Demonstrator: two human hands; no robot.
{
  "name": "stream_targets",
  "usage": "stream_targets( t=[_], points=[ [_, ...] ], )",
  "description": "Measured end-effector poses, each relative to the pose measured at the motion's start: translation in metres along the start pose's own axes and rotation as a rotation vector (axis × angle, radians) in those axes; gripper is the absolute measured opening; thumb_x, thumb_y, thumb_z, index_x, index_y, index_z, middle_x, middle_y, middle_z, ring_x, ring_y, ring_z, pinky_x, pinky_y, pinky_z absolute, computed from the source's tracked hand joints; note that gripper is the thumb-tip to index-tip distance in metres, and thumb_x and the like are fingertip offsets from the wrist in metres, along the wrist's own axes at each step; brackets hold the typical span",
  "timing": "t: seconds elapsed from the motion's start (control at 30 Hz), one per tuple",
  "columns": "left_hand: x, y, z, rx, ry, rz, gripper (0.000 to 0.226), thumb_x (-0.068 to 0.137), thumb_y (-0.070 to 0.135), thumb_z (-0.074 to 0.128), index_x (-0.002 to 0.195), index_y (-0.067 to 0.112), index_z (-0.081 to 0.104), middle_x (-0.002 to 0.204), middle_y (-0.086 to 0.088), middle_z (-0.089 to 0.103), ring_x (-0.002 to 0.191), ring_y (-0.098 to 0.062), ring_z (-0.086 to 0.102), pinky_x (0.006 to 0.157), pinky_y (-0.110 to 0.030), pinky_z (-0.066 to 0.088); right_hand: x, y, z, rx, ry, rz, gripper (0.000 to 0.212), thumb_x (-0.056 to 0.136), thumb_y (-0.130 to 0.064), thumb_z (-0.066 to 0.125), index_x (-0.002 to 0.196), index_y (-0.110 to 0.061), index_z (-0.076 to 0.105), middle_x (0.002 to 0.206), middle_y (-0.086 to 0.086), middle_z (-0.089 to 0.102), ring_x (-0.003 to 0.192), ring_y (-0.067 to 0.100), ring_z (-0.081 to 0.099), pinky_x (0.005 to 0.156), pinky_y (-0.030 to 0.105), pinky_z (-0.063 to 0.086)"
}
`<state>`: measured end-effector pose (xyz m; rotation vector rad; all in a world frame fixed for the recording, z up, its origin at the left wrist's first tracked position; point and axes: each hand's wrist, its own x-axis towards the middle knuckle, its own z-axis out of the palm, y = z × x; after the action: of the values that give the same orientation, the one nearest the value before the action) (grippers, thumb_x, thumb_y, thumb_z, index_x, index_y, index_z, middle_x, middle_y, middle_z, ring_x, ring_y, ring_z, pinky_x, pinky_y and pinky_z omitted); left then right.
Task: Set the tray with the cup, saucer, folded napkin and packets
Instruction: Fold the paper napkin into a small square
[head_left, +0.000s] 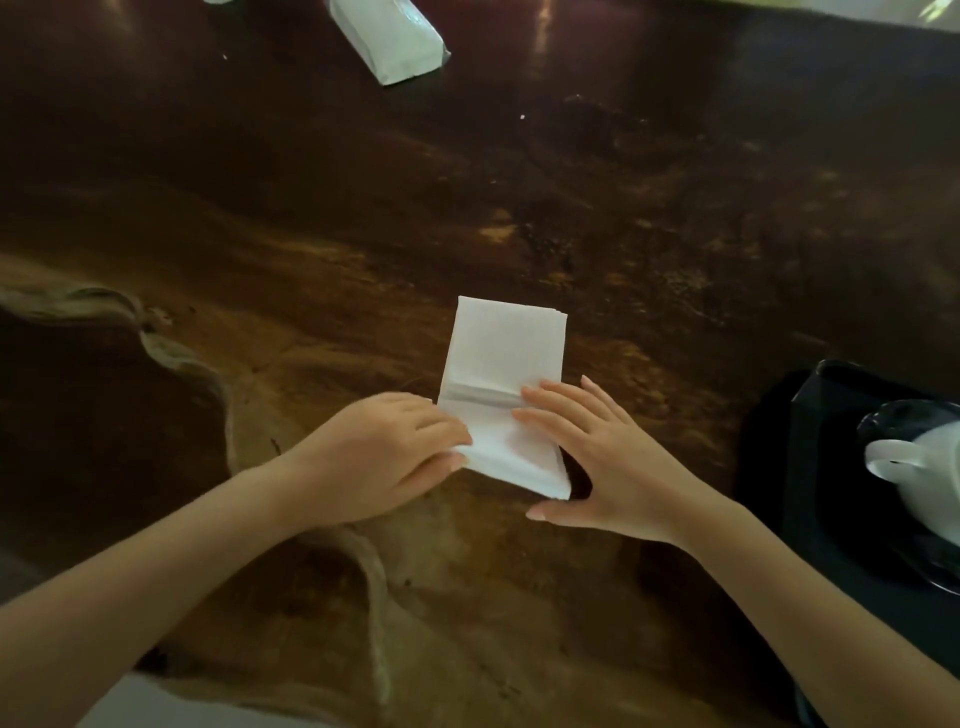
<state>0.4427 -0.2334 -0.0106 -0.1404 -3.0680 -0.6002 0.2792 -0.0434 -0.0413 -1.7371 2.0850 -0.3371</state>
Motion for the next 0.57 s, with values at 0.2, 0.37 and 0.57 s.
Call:
stream_targets(
  t=[0.2, 0.37, 0.57],
  points=[
    [0.040, -0.018, -0.022, -0.439, 0.190, -0.285, 0.041, 0.090, 0.043, 0.038, 0.086, 0.012, 0.064, 0.070, 0.003, 0.062, 0.061, -0.009, 0.059, 0.054, -0.014, 0.043, 0.015, -0.002, -0.005, 0.486, 0.321, 0.242, 0.028, 0.085, -0.029, 0.063, 0.112, -0.023, 0.062, 0.100, -0.025, 0.060, 0.094, -0.004, 0.061, 0.078, 0.005, 0.047],
    [0.080, -0.027, -0.004, -0.977, 0.295, -0.806, 0.029, 0.087, 0.054, 0.043, 0.097, 0.029, 0.055, 0.099, 0.003, 0.060, 0.095, -0.015, 0.060, 0.082, -0.028, 0.050, 0.043, -0.003, -0.003, 0.891, 0.468, 0.506, 0.017, 0.089, -0.035, 0.056, 0.106, -0.031, 0.055, 0.096, -0.028, 0.057, 0.089, -0.001, 0.061, 0.066, 0.005, 0.048],
    [0.093, -0.022, 0.030, -0.584, 0.524, -0.819, 0.034, 0.091, 0.035, 0.051, 0.124, 0.025, 0.044, 0.105, 0.015, 0.048, 0.080, -0.003, 0.053, 0.056, -0.004, 0.041, 0.064, -0.005, 0.006, 0.703, 0.609, 0.762, 0.011, 0.092, -0.038, 0.050, 0.095, -0.028, 0.051, 0.079, -0.024, 0.051, 0.071, 0.003, 0.057, 0.050, 0.004, 0.041]
  ],
)
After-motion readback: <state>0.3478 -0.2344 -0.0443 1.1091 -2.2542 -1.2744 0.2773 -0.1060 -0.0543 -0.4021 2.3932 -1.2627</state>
